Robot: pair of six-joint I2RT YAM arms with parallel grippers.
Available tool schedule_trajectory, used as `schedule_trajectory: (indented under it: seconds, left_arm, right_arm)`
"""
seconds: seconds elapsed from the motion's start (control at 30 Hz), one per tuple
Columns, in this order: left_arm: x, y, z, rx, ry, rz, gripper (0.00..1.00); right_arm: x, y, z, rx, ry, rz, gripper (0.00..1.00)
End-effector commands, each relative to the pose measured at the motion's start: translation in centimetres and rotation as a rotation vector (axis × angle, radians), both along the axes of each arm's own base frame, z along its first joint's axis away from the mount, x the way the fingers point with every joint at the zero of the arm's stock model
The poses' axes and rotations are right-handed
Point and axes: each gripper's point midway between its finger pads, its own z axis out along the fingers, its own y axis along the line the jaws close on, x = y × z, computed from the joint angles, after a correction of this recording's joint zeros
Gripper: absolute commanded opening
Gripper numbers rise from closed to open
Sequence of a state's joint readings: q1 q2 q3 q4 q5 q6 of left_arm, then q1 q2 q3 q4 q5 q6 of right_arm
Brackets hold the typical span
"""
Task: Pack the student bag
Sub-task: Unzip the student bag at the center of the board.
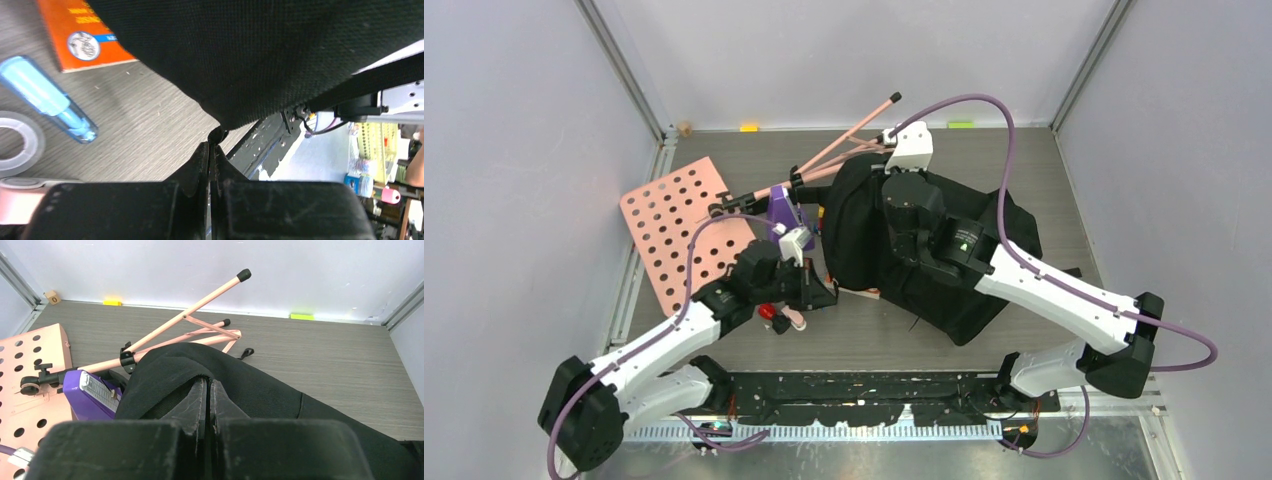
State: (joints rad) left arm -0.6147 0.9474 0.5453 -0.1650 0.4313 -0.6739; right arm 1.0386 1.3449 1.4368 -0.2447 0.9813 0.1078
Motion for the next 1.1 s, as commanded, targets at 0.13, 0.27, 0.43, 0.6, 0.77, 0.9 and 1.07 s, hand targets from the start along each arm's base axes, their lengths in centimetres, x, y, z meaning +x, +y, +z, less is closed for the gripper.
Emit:
schedule_trajectory:
  seconds: [0.13,0.27,0.43,0.6,0.77,0.9,1.07]
  left_arm:
    - [-0.4,-3.0,-0.8,0.000,-0.046,0.005,0.00]
    - [-1.1,-4.3,-1.2,-0.039,-0.049,0.010,0.00]
    - [-2.1,-6.3,-2.0,-0.041,-0.056,-0.012,0.00]
    - [-1.8,-7.3,-1.7,-0.063,-0.080,0.021,0.00]
    - [-0.8,-6.6,-0.6,-0.027,-0.130,0.065,0.03]
    - [-0.3,-4.7,1.3,0.087,-0.182,0.080,0.38]
    - [-0.1,-1.9,4.8,0.253,-0.252,0.049,0.69]
  right_arm:
    - [-0.7,-2.7,7.9,0.354,-0.185,-0.065,0.00]
    - [-0.7,-2.9,8.2,0.380,-0.203,-0.076,0.00]
    - [-0.8,-3.3,8.6,0.406,-0.229,-0.094,0.00]
    - [-0.7,-3.4,8.8,0.434,-0.247,-0.099,0.00]
    - [-0.9,-3.6,8.3,0.413,-0.243,-0.096,0.00]
    - [-1.5,-3.6,8.0,0.382,-0.244,-0.037,0.00]
    - [-2.2,-3.9,7.7,0.331,-0.229,0.012,0.00]
